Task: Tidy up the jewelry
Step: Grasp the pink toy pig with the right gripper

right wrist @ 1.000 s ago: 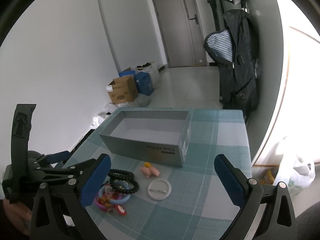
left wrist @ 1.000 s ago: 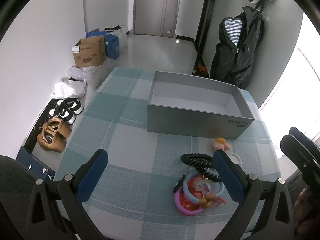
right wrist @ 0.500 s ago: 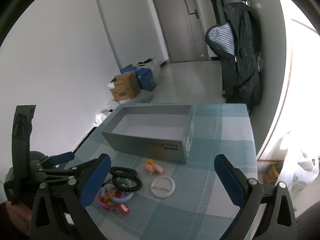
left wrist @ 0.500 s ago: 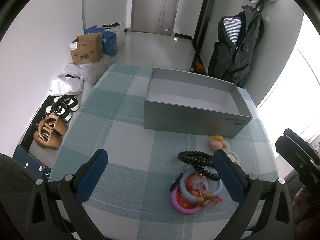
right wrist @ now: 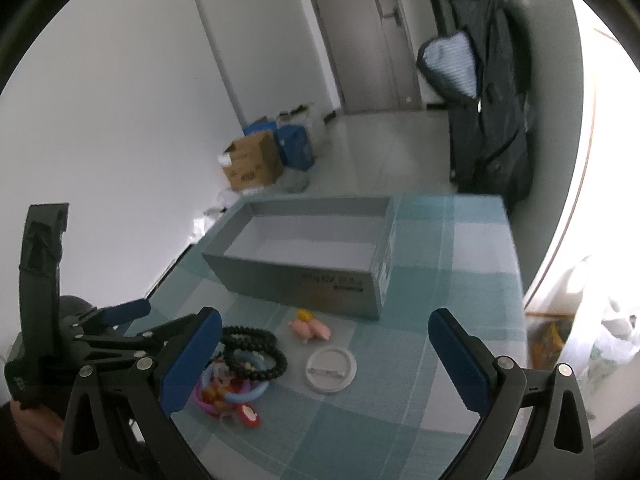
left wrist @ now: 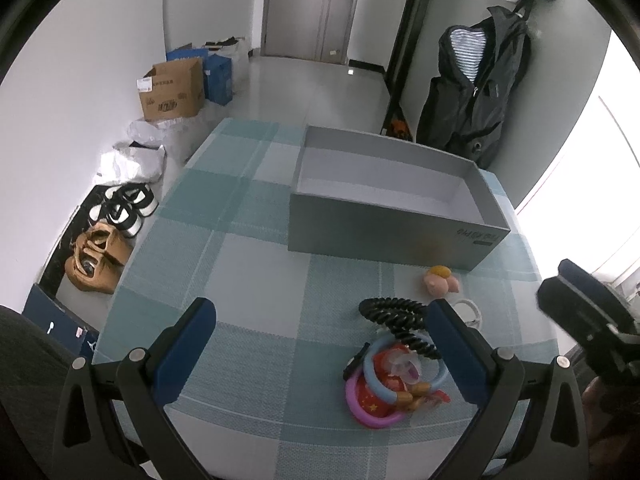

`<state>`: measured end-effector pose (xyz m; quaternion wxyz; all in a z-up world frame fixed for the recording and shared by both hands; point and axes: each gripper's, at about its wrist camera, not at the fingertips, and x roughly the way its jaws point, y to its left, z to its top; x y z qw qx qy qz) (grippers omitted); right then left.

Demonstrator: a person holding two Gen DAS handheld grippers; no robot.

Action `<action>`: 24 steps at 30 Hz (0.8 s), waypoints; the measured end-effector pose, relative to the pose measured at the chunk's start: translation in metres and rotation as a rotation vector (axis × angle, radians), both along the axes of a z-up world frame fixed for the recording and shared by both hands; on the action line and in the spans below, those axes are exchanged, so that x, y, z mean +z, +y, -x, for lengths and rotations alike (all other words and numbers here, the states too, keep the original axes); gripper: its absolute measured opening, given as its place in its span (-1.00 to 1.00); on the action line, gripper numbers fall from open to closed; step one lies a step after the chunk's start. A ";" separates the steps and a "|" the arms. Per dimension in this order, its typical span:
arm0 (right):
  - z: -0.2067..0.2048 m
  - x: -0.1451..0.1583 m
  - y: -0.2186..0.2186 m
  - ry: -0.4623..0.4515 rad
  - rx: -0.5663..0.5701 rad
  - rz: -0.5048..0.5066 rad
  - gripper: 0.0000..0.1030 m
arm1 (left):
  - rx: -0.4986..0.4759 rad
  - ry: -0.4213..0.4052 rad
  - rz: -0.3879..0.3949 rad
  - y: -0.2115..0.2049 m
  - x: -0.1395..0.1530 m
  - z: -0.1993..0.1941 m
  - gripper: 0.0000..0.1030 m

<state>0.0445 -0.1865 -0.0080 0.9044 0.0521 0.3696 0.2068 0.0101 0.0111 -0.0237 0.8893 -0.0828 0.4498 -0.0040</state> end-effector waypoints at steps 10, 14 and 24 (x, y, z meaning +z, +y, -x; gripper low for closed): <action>-0.027 -0.037 0.019 0.169 0.076 -0.022 0.77 | 0.023 0.061 0.053 0.017 -0.012 -0.007 0.98; -0.039 -0.050 0.026 0.227 0.077 -0.023 0.53 | 0.028 0.084 0.071 0.021 -0.017 -0.009 0.98; -0.052 -0.060 0.038 0.265 0.073 0.001 -0.31 | 0.003 0.120 0.146 0.024 -0.021 -0.012 0.98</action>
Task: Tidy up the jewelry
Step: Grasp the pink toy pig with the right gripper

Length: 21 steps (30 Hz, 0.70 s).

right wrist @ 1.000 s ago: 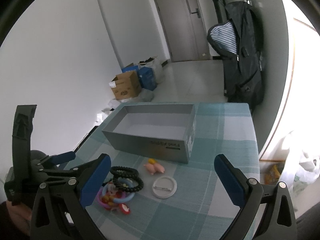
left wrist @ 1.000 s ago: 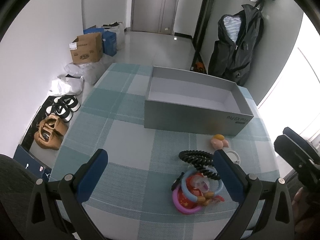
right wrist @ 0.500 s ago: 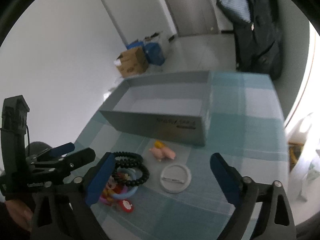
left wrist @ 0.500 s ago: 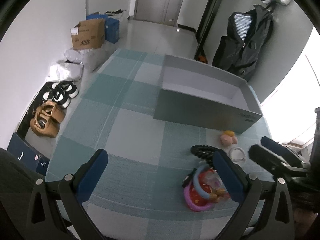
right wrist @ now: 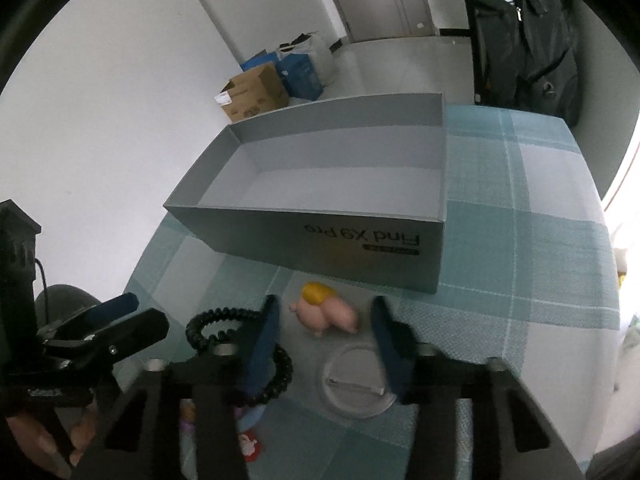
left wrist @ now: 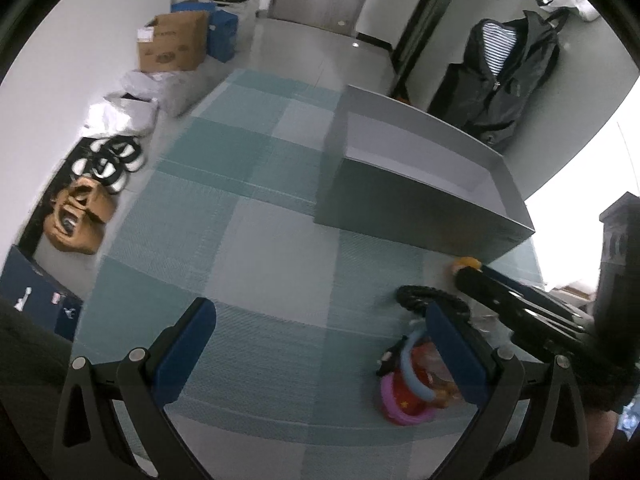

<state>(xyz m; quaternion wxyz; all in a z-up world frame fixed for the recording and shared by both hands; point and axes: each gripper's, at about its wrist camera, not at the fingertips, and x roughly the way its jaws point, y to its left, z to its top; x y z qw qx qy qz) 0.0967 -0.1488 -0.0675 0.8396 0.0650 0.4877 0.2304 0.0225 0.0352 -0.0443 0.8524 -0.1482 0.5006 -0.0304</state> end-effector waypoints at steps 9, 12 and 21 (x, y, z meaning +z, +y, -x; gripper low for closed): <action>0.005 0.007 -0.011 -0.008 -0.005 -0.051 -0.32 | -0.094 0.041 0.102 -0.012 0.001 -0.011 0.98; 0.009 0.014 -0.016 -0.024 -0.007 -0.074 -0.32 | -0.135 0.047 0.106 -0.017 0.008 -0.017 0.98; 0.010 0.026 -0.044 -0.034 -0.100 -0.109 -0.32 | -0.363 0.118 -0.051 -0.062 0.011 -0.030 0.98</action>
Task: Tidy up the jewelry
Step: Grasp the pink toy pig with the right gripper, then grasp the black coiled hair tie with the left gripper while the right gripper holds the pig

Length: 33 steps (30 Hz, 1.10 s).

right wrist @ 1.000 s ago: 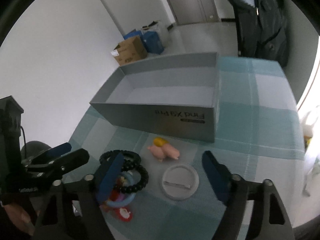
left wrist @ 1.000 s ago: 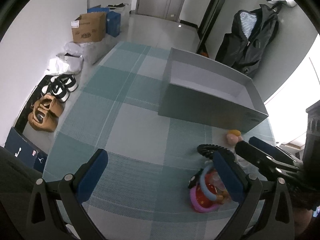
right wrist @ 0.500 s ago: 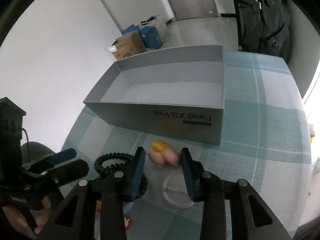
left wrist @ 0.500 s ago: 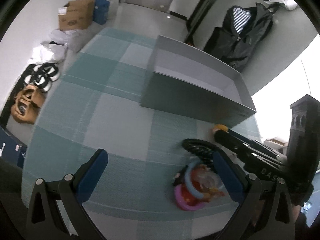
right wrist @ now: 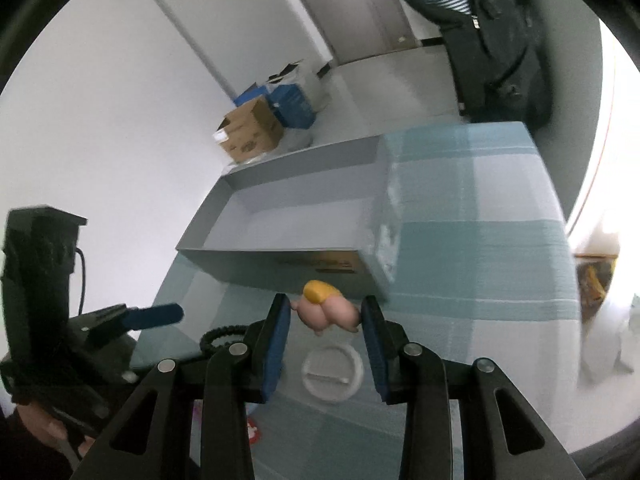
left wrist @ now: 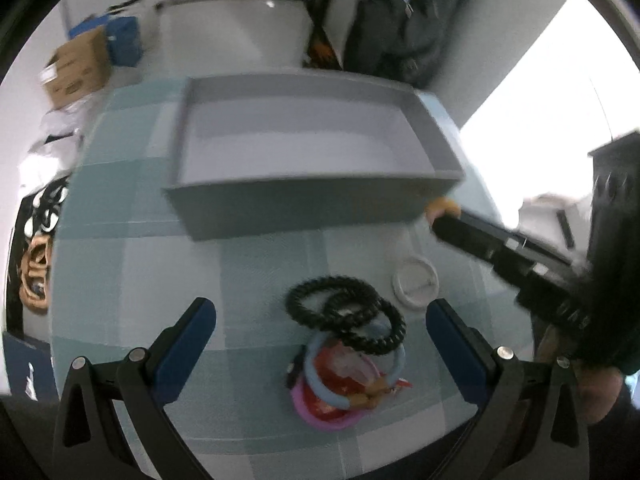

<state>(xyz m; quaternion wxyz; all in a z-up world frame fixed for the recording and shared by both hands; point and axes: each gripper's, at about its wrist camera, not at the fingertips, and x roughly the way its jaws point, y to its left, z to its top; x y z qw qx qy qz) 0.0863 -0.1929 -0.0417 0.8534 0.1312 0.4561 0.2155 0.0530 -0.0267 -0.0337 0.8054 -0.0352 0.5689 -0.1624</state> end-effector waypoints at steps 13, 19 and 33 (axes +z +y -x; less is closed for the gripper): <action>0.005 0.004 -0.025 0.001 -0.033 -0.055 -0.32 | -0.056 0.120 -0.031 -0.004 -0.020 -0.030 0.55; 0.007 0.005 -0.029 -0.001 -0.041 -0.066 -0.32 | -0.076 0.122 -0.044 -0.004 -0.020 -0.035 0.11; 0.009 0.010 -0.031 -0.018 -0.039 -0.076 -0.32 | -0.056 0.086 0.011 0.009 -0.012 -0.019 -0.19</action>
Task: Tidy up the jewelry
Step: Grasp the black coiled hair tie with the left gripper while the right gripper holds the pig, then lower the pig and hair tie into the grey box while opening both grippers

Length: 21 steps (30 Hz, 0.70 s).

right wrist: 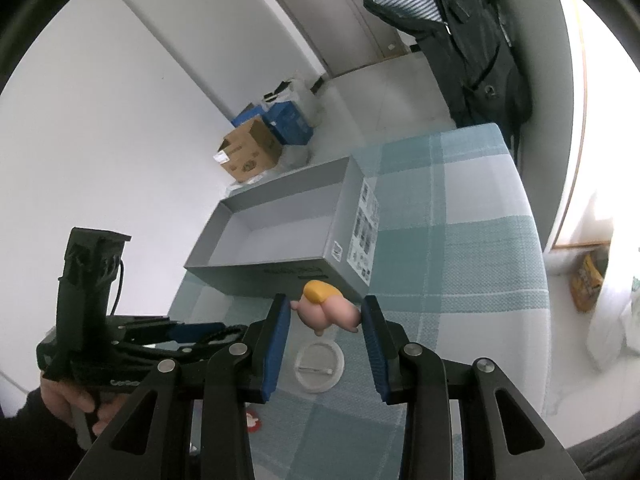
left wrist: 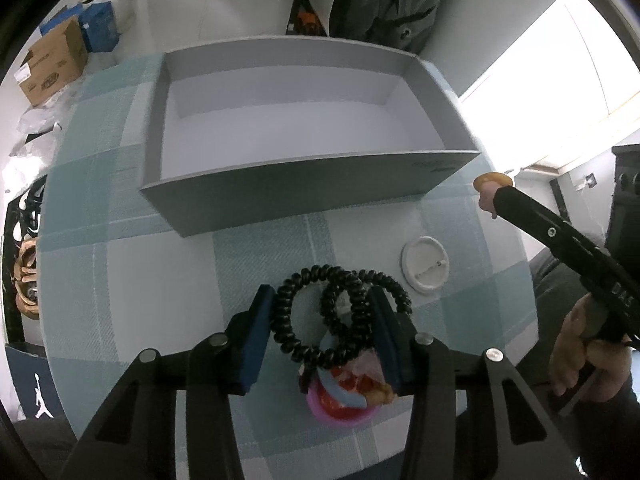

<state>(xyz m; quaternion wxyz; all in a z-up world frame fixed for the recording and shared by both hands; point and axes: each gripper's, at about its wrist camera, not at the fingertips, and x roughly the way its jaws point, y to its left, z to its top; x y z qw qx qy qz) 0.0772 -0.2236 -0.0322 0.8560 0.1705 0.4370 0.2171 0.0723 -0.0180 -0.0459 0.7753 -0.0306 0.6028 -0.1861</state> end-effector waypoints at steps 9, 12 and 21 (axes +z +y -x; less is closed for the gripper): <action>0.012 0.024 0.008 -0.098 0.028 -0.030 -0.32 | 0.046 -0.086 0.111 0.023 0.041 0.017 -0.20; 0.007 0.037 0.012 -0.122 0.044 -0.052 -0.32 | 0.062 -0.140 0.130 0.032 0.060 0.014 -0.20; -0.040 0.059 0.040 -0.083 0.101 -0.044 -0.32 | 0.083 -0.233 0.141 0.030 0.074 -0.045 -0.20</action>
